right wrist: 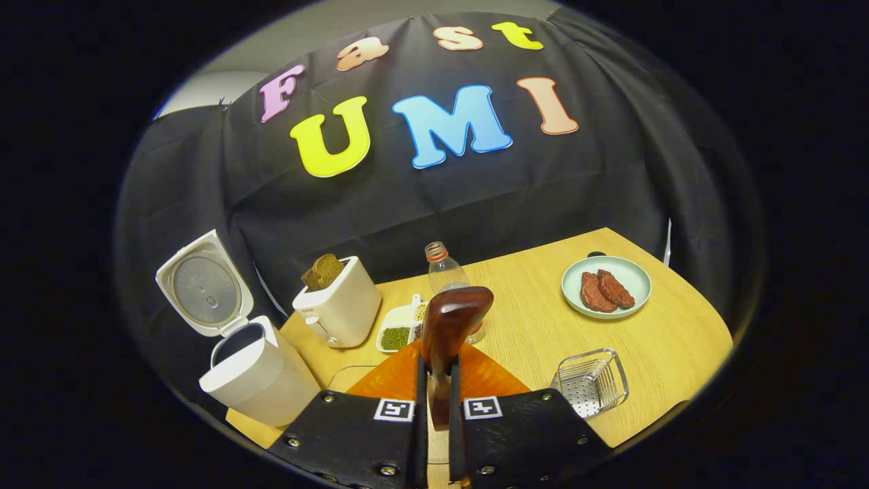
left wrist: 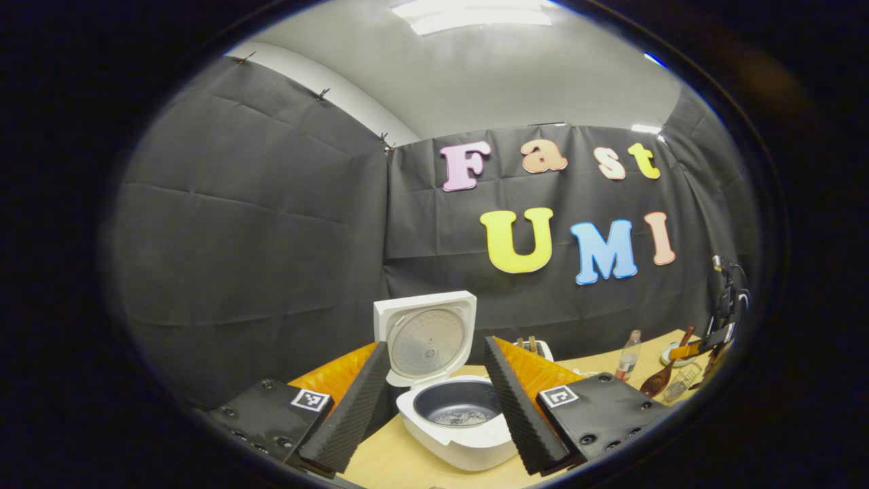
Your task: Close the left gripper, press the button to open the rice cooker; take a wooden spoon from the chopstick holder with the right hand, scoop a spoonful of rice and pour it into the rice cooker, then put the wooden spoon back into the chopstick holder.
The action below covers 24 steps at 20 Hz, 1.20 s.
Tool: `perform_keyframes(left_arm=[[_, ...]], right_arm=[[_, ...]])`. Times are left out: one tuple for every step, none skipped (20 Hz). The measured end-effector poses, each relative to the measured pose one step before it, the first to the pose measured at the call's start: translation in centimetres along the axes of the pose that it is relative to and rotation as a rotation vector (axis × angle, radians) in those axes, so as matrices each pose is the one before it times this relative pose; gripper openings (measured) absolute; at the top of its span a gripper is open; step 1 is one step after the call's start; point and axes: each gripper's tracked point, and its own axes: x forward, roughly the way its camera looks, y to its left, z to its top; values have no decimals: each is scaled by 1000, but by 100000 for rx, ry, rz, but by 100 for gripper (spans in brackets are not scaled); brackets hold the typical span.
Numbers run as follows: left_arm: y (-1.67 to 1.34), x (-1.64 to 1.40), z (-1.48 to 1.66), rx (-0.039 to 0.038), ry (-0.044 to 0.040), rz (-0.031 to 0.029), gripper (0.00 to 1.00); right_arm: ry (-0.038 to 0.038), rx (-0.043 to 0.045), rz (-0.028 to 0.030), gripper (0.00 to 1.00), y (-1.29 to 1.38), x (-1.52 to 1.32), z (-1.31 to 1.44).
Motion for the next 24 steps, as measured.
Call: perform_keyframes(left_arm=[[503,-96,-229,454,189,293,96],[464,-3,-74,553,244,400,96],[491,90,-247,453,215,505,96],[329,27,-124,128,202,466,96],[266,37,-207,-12,260,264,96],[290,-22,-68,89,223,436,96],[285,-47,-172,228,318,375,96],[287,36,47,202,29,350,96],[172,-63,-76,187,63,213,96],[133,-62,-62,151,157,179,96],[95,116,-43,20,-26,68,96],[87,62,13,-58,-93,100,96],[34,-44,-77,-240,-126,136,96],[-20,-29,110,-309,-181,-32,96],[-132,14,-66,-167,-11,-117,96],[-91,29,15,-24,-78,-168,96],[-129,-45,-26,87,-222,-256,96],[-130,38,174,180,-115,-206,96],[-76,10,-39,139,-257,-15,96],[-91,-90,167,-93,-323,-200,96],[-167,-19,-56,-309,-106,-170,96],[-128,1,42,-300,134,-252,96],[-201,19,5,-49,14,-198,96],[-102,-84,22,204,-204,-146,96]], right_arm=[[272,-2787,-770,12,378,316,-589],[-52,-3092,-712,12,319,326,-499],[-102,-3232,-627,12,363,347,-537],[-86,-3643,-910,12,227,377,-491],[39,-3818,-738,12,368,420,-589],[0,-4208,-742,12,462,345,-460],[240,-4178,-438,12,536,329,-622],[-1040,-4155,-136,12,646,72,-141],[-1207,-3649,64,13,626,62,-68],[-408,-3026,855,13,813,1,-42],[-134,-1805,1432,13,975,-108,-405],[270,-644,1773,12,915,-56,-254],[325,564,1855,12,827,17,-243],[936,1430,1881,12,698,-55,-234],[754,1442,1528,13,596,-16,-147],[625,2084,1318,13,311,-57,22],[823,3525,1432,13,62,14,-176],[445,5079,954,13,-102,-131,87],[790,6053,1077,13,-58,-32,-42],[1071,6816,2080,13,-20,-19,-18],[779,7490,2051,13,115,-23,-11],[290,6979,843,13,-244,-72,203],[154,6829,190,13,-698,116,86],[231,7352,173,13,-668,131,272]])
